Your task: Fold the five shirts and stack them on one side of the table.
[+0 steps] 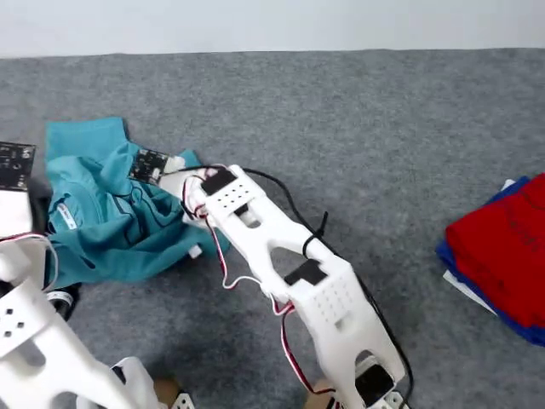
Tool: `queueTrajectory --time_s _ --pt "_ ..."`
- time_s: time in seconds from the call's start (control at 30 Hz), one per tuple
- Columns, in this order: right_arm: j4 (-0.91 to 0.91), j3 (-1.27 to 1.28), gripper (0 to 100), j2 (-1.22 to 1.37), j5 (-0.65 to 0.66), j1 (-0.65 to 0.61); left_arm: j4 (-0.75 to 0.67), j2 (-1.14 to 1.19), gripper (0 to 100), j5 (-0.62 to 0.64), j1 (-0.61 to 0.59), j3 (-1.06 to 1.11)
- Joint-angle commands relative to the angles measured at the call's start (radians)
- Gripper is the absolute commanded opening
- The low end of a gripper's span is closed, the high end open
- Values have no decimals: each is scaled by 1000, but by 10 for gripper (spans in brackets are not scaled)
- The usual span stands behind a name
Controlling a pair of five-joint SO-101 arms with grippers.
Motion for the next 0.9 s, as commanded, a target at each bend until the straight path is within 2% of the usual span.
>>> queueTrajectory --time_s 0.0,0.2,0.53,0.67,0.87 --pt "-1 -157 10 13 37 7 -17 -17 3 -6 -41 -2" --pt "177 -281 11 21 58 12 -17 -17 3 -9 -61 -2" --pt "684 -647 12 8 54 22 -25 -9 3 -9 -58 -2" --pt "855 -704 12 8 54 19 -26 -9 3 -9 -58 -2" --pt "878 -585 41 -1 44 53 -40 -9 3 -9 -58 -2"
